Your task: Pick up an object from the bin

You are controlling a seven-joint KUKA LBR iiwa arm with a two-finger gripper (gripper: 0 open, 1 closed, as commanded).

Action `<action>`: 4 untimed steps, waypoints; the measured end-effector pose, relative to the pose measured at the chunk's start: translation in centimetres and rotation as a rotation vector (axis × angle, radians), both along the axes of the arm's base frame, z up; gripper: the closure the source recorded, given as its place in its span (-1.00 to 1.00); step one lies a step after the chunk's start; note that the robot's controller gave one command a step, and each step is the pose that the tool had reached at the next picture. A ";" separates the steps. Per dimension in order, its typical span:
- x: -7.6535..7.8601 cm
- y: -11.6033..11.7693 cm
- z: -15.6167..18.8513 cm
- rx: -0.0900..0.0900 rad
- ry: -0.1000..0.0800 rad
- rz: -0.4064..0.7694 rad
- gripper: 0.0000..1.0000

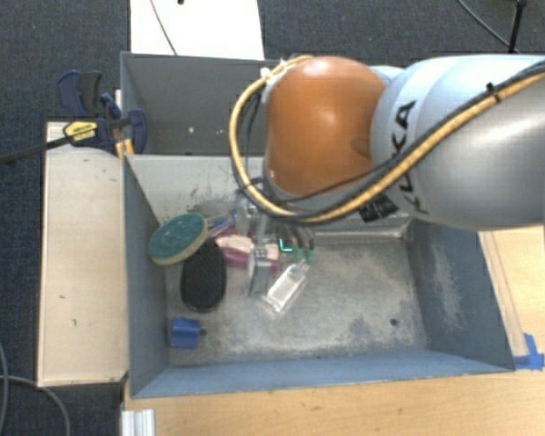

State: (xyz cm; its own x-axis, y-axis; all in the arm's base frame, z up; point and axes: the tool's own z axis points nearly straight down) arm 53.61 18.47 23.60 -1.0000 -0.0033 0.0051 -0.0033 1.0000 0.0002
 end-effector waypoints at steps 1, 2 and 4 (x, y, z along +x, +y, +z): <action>1.1 5.6 -15.9 -0.010 -0.005 0.354 -1.00; 2.3 6.6 -13.4 0.000 -0.008 0.524 -1.00; 5.5 6.7 -16.4 0.005 0.003 0.910 -1.00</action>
Offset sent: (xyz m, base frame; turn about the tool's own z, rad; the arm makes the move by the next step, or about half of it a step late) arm 0.0062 0.0623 -0.1660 -0.3632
